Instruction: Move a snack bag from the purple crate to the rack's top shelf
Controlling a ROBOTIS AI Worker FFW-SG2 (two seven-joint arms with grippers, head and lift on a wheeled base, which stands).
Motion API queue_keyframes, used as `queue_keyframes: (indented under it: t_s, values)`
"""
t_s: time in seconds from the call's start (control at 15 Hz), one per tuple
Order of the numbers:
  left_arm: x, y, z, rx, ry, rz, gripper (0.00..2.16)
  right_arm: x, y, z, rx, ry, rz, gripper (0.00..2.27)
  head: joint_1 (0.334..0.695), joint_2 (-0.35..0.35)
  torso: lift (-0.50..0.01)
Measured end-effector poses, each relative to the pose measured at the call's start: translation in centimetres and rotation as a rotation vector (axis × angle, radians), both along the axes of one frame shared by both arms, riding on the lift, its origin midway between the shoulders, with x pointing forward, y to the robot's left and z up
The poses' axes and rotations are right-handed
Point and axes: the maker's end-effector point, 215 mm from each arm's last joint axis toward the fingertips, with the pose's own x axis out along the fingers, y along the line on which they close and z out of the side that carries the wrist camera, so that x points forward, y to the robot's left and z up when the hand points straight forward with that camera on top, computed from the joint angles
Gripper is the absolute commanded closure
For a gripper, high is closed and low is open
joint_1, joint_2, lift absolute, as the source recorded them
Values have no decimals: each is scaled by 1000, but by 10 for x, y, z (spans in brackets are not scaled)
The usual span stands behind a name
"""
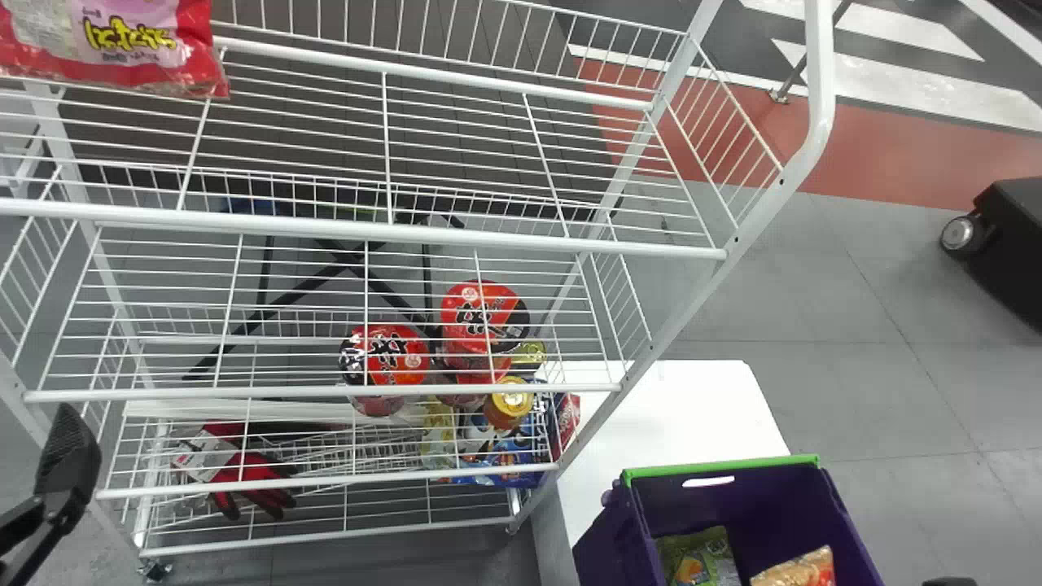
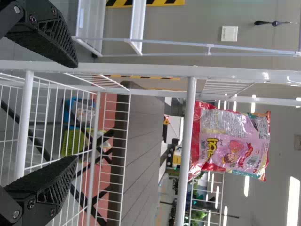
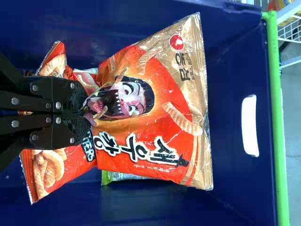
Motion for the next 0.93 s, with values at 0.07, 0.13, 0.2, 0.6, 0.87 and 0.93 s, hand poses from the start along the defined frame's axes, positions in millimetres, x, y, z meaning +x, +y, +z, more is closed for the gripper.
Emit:
queue_keyframes:
  t_s: [0.07, 0.13, 0.2, 0.6, 0.87, 0.93]
  values:
    - [0, 0, 0, 0, -1, 0, 134, 0, 0, 0, 1, 0, 0, 2108, 695, -350, -178]
    - [0, 0, 2, 0, -4, 0, 134, 0, 1, 0, 1, 0, 0, 2108, 695, -350, -175]
    - [0, 0, 3, 0, -6, 0, 134, 0, 0, 0, 0, -1, 1, 2108, 695, -350, -171]
    - [-2, 1, 3, 1, -3, 0, 134, 2, -1, 2, 1, -7, 3, 2108, 695, -350, -147]
    - [-5, 2, 2, 0, 1, -1, 134, 8, 2, 5, 10, -20, 7, 2108, 695, -350, -131]
    - [-5, 2, 3, 1, 1, 0, 134, 10, 3, 6, 9, -24, 11, 2108, 695, -350, -127]
